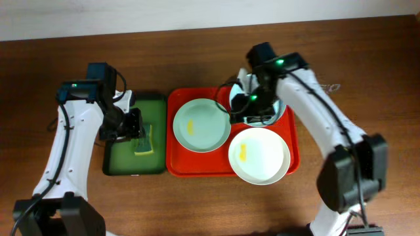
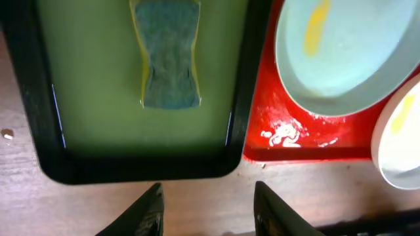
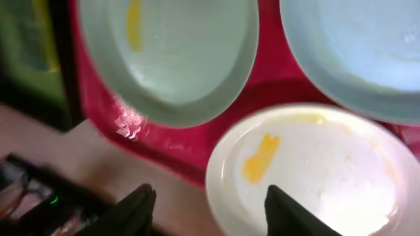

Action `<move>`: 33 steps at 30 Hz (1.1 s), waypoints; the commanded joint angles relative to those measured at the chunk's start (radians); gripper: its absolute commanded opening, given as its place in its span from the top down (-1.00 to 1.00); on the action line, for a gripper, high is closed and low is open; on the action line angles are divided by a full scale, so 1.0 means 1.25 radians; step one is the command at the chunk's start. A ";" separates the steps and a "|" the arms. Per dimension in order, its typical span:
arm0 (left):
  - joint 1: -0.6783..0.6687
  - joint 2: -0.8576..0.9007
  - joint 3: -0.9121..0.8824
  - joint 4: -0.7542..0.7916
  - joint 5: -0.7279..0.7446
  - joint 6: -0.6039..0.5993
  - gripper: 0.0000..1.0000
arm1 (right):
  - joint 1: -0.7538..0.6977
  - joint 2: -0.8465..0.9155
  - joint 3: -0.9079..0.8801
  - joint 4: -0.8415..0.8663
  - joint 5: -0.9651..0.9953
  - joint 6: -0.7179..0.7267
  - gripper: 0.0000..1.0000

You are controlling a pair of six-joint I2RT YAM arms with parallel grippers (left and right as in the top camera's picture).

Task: Clean dirty plates on tray and stack at the side
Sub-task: 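Move left gripper to the sponge and right gripper to the left plate's rim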

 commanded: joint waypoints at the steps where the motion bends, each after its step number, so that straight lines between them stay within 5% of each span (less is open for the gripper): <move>1: -0.002 -0.003 -0.022 0.030 0.000 -0.016 0.14 | 0.060 0.075 -0.001 0.043 0.165 0.090 0.01; 5: -0.002 -0.003 -0.022 0.034 0.000 -0.016 0.09 | 0.089 0.144 -0.013 0.144 0.207 0.113 0.51; 13: -0.002 -0.003 -0.022 0.039 -0.001 -0.016 -0.01 | 0.091 0.164 -0.058 0.265 0.241 0.185 0.53; 18: -0.002 -0.003 -0.022 0.040 -0.001 -0.016 -0.01 | 0.091 0.164 -0.109 0.327 0.229 0.188 0.92; 20: -0.002 -0.003 -0.022 0.040 -0.001 -0.016 0.00 | 0.091 0.164 -0.109 0.327 0.226 0.188 0.92; 23: -0.002 -0.003 -0.022 0.042 -0.001 -0.016 0.03 | 0.087 0.162 -0.100 0.326 0.200 0.187 0.67; 26: -0.002 -0.003 -0.022 0.043 -0.001 -0.016 0.03 | 0.084 0.161 -0.094 0.310 0.196 0.187 -0.33; 27: -0.002 -0.003 -0.022 0.045 -0.001 -0.016 0.03 | 0.082 0.157 -0.084 0.297 0.193 0.187 -0.98; 33: -0.002 -0.003 -0.022 0.045 -0.001 -0.016 -0.19 | 0.031 0.143 0.027 0.165 0.032 0.181 -1.00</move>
